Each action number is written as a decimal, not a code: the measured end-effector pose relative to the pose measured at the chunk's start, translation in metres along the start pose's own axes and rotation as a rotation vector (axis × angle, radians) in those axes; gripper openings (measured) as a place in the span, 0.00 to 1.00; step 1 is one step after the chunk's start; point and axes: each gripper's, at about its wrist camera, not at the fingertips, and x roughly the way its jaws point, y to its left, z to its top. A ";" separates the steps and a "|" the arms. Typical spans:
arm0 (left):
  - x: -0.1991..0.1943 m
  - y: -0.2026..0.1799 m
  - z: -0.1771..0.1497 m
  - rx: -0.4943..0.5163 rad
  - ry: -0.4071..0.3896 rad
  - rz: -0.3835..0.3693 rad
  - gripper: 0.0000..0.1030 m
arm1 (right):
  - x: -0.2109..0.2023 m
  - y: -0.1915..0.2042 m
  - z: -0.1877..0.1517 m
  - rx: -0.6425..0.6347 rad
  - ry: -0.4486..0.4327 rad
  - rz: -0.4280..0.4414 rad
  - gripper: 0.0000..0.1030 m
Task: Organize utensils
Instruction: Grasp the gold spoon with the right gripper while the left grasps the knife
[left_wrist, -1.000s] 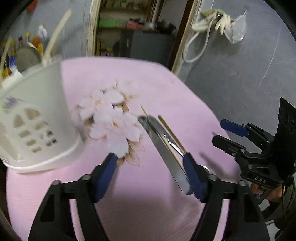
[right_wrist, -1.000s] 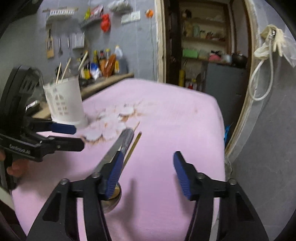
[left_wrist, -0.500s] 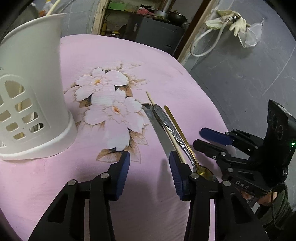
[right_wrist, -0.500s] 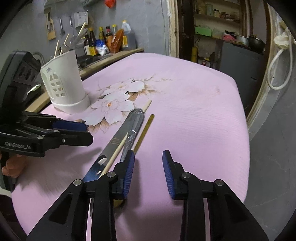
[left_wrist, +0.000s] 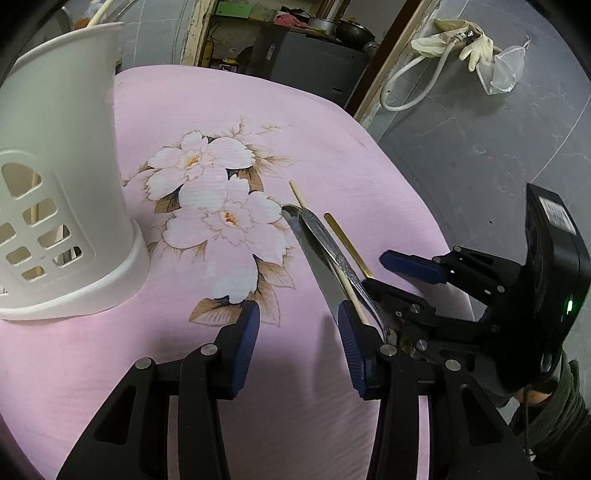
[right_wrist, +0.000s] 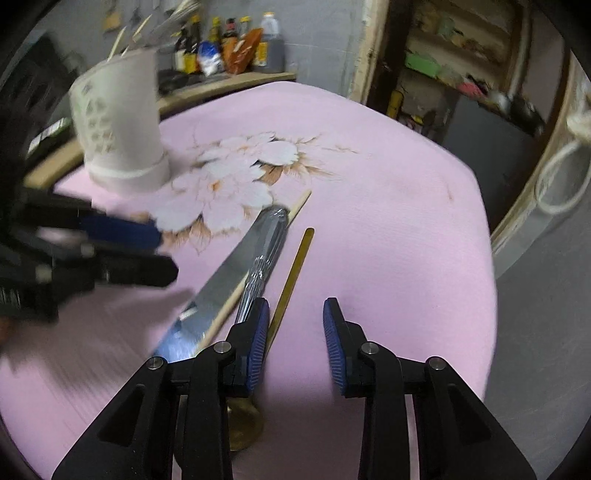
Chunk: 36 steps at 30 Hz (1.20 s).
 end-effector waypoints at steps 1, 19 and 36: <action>0.001 -0.001 0.001 0.003 0.003 -0.001 0.37 | -0.001 0.001 -0.001 -0.013 0.001 -0.010 0.23; 0.041 -0.039 0.015 0.173 0.092 0.144 0.29 | -0.020 -0.021 -0.027 0.046 -0.064 -0.038 0.03; 0.036 -0.024 0.012 0.207 0.073 0.260 0.15 | -0.023 -0.020 -0.031 0.063 -0.091 -0.048 0.00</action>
